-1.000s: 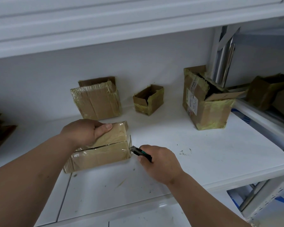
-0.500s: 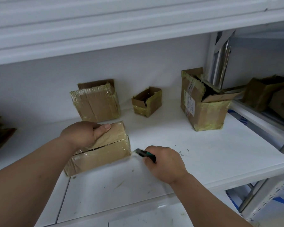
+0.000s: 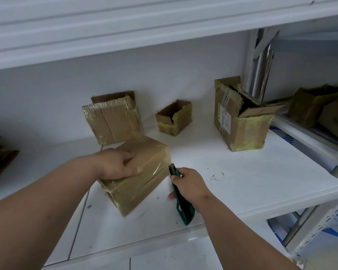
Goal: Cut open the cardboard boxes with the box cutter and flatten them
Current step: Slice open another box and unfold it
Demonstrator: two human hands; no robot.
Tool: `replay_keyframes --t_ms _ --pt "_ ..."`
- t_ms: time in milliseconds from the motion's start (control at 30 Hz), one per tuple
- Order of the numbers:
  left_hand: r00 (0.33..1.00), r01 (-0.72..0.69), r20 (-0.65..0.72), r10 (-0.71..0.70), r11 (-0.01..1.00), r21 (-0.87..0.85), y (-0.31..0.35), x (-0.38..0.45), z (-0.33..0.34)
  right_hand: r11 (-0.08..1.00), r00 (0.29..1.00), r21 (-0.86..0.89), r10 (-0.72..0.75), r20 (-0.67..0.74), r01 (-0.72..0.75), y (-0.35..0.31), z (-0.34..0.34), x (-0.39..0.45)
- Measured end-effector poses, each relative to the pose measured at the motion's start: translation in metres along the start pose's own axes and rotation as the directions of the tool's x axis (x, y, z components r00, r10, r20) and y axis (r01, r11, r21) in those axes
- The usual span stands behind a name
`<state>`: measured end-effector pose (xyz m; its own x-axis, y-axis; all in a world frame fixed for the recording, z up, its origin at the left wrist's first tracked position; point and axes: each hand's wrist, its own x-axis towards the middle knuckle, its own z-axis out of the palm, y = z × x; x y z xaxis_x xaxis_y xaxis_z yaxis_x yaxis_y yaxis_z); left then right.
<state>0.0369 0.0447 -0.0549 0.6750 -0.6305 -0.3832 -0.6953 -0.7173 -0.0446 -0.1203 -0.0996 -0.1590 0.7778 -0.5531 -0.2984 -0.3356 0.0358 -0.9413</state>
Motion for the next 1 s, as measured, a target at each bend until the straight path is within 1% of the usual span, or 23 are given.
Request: replay_keyframes --t_ms 67,133,200,300,367,533,667,767,867,1000 --pt "1.0 -0.024 0.019 0.025 1.0 -0.015 -0.001 -0.002 0.009 0.993 0.999 0.111 0.047 -0.023 -0.044 0.001 0.002 0.001" --pt "0.999 -0.022 -0.025 0.021 0.999 -0.046 -0.002 -0.001 0.014 0.973 0.996 0.22 0.082 -0.043 -0.07 0.001 0.004 0.003" --pt "0.999 -0.014 -0.042 0.011 0.998 -0.064 -0.005 0.0 0.017 0.958 0.994 0.278 0.094 -0.063 -0.073 -0.001 0.004 0.005" --pt "1.0 -0.013 -0.012 0.012 0.992 -0.125 -0.01 0.001 0.022 0.953 0.993 0.297 0.087 -0.078 -0.06 -0.001 0.006 0.007" --pt "1.0 -0.016 -0.021 0.013 0.989 -0.148 -0.011 0.002 0.024 0.954 0.993 0.297 0.078 -0.084 -0.05 -0.001 0.008 0.008" --pt "0.996 -0.026 -0.091 0.014 0.992 -0.122 -0.015 0.005 0.032 0.969 0.991 0.245 0.068 -0.119 -0.037 0.0 0.014 0.009" --pt "0.991 -0.05 -0.128 0.035 0.991 -0.12 -0.016 0.004 0.038 0.961 0.989 0.275 0.039 -0.145 0.003 -0.003 0.02 0.009" --pt "0.992 -0.06 -0.117 0.042 0.986 -0.154 -0.02 0.004 0.039 0.947 0.986 0.318 0.012 -0.169 0.043 -0.004 0.024 0.008" --pt "0.993 -0.062 -0.114 0.043 0.984 -0.167 -0.023 0.006 0.04 0.928 0.985 0.368 0.015 -0.174 0.051 0.001 0.028 0.004" --pt "0.995 -0.058 -0.095 0.043 0.986 -0.159 -0.019 0.007 0.039 0.937 0.983 0.343 0.007 -0.184 0.058 0.001 0.028 0.005"
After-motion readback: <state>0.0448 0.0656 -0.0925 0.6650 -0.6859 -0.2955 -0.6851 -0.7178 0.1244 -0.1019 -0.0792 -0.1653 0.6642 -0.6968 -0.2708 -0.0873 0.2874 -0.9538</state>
